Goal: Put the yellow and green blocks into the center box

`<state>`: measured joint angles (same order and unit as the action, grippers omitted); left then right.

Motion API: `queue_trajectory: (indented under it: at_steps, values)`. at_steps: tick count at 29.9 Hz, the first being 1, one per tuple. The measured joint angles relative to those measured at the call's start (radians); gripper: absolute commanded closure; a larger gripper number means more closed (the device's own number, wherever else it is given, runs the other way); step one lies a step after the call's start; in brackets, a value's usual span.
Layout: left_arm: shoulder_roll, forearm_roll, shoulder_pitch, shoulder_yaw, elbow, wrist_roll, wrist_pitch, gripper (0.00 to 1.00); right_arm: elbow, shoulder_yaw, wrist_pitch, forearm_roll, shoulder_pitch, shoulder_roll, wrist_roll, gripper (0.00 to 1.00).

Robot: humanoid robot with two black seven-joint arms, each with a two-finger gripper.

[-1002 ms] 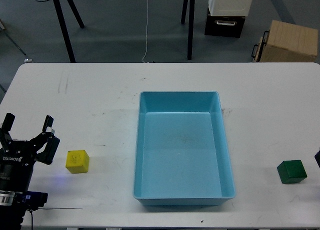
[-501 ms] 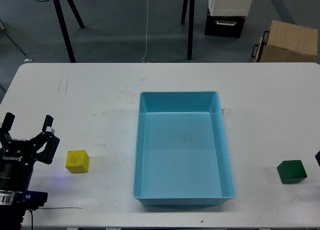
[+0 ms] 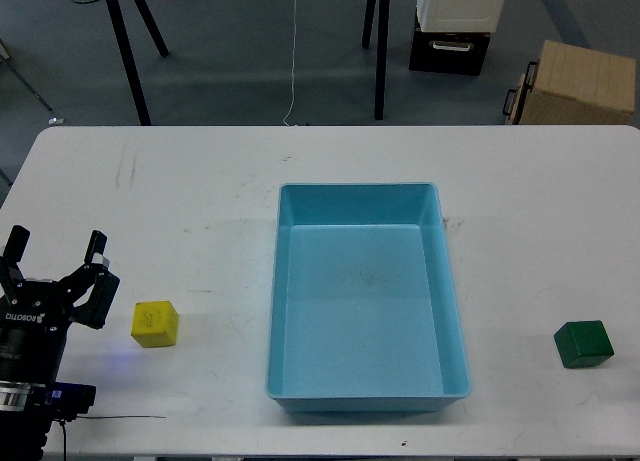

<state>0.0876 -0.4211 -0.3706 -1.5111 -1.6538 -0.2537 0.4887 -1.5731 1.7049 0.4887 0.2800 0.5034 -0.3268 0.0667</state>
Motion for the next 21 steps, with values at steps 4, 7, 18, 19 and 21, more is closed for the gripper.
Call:
queue_trajectory:
  at_steps: [4,7,18,19,21]
  values:
    - [-0.001,0.000,0.005,0.000,0.001,0.001,0.000,0.00,0.002,0.000,0.000,-0.032,-0.025,-0.070,0.019,0.00]
    - [-0.009,0.000,0.014,0.001,0.003,0.002,0.000,0.00,0.004,-0.015,-0.001,-0.038,-0.045,-0.159,0.066,0.00]
    - [-0.028,-0.001,0.047,0.003,0.014,-0.002,0.000,0.00,0.073,-0.340,-0.082,-0.253,-0.435,-0.716,0.175,0.00]
    - [-0.028,-0.001,0.049,0.003,0.014,-0.002,0.000,0.00,0.083,-0.408,-0.083,-0.286,-0.508,-0.752,0.186,0.00]
    - [-0.028,-0.001,0.050,0.003,0.014,-0.003,0.000,0.00,0.100,-0.559,-0.080,-0.346,-0.665,-0.811,0.211,0.00]
